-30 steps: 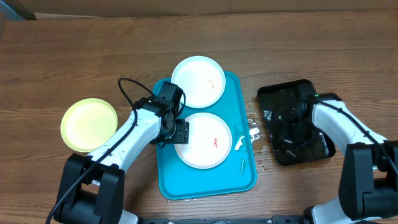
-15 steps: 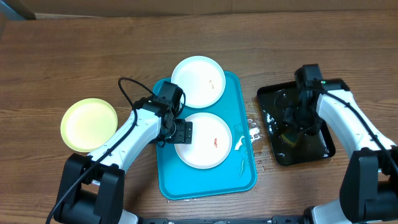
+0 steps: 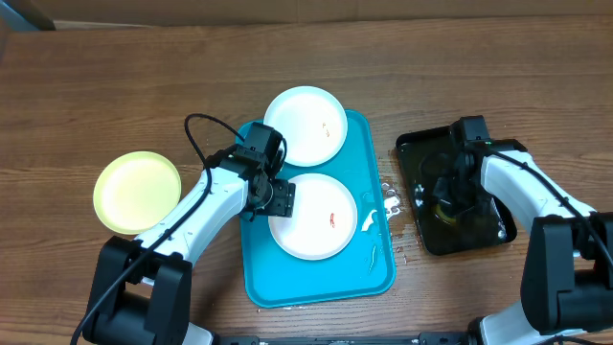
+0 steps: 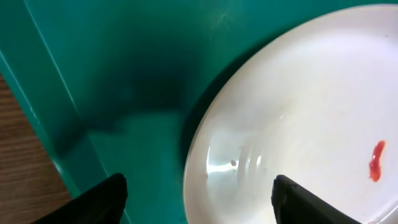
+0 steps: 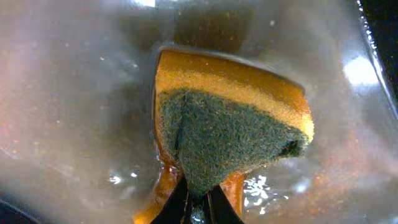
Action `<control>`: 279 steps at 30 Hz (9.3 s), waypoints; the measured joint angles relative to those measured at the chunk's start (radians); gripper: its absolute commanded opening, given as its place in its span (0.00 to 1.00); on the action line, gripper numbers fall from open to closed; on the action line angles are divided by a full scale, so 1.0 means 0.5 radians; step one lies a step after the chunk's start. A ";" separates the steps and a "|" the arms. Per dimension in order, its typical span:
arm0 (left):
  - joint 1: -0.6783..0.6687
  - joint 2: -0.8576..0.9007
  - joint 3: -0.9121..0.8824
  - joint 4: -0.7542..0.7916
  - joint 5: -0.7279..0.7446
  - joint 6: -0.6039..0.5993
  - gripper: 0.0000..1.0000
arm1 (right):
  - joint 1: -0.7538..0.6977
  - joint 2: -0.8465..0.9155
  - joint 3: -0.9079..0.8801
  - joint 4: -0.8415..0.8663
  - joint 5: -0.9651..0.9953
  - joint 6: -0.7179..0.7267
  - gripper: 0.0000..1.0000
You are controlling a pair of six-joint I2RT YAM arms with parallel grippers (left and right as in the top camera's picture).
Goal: Clean dirty plates on tray and stack at the side
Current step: 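Grasp the sponge in the black tray with the right gripper, then move the sponge onto the white plate and scrub it, then return the sponge to the black tray with the right gripper, then lift the front white plate with left gripper over the black tray, then swing the white plate left and stack it on the yellow plate, then move left gripper to the back white plate and grasp its rim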
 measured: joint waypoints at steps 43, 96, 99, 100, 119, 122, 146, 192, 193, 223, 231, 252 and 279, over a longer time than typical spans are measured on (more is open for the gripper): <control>0.000 -0.002 -0.282 0.391 0.175 0.031 0.04 | 1.115 -0.267 0.311 0.169 -0.607 0.228 0.04; -0.011 -0.002 -0.301 0.391 0.226 -0.074 0.04 | 0.782 -0.279 0.380 -0.478 -0.087 0.258 0.04; -0.011 -0.002 -0.301 0.391 0.217 -0.074 0.04 | 0.682 -0.380 0.380 -0.472 -0.079 0.205 0.04; -0.011 -0.002 -0.301 0.391 0.217 -0.074 0.04 | 0.636 -0.400 0.380 -0.464 -0.076 0.184 0.04; -0.011 -0.002 -0.302 0.388 0.197 -0.076 0.20 | 0.038 -0.195 0.065 0.004 -0.143 0.031 0.29; -0.011 -0.002 -0.304 0.394 0.152 -0.076 0.23 | 0.038 -0.201 0.109 -0.066 -0.212 -0.010 0.36; -0.342 0.022 1.106 -0.394 -0.341 0.159 0.04 | -0.131 -0.756 0.429 -0.452 -0.435 -0.032 0.55; -1.336 0.640 1.194 1.263 -2.081 1.202 0.04 | -0.495 -0.756 0.430 -0.633 -0.608 0.036 0.55; -1.336 0.640 1.195 1.277 -2.084 1.213 0.04 | -0.495 -0.756 0.430 -0.635 -0.608 0.036 0.55; -1.408 0.636 1.225 1.281 -2.233 1.315 0.04 | -0.497 -0.756 0.430 -0.652 -0.608 0.035 0.56; -1.356 0.562 1.230 0.797 -2.030 1.014 0.04 | -0.497 -0.756 0.430 -0.668 -0.608 0.034 0.56; 1.080 -0.340 1.109 -0.890 -0.297 -0.356 0.04 | -0.497 -0.756 0.430 -0.691 -0.609 0.015 0.56; 2.014 -0.246 0.384 -0.380 0.314 -0.085 0.61 | -0.497 -0.756 0.430 -0.687 -0.607 0.005 0.56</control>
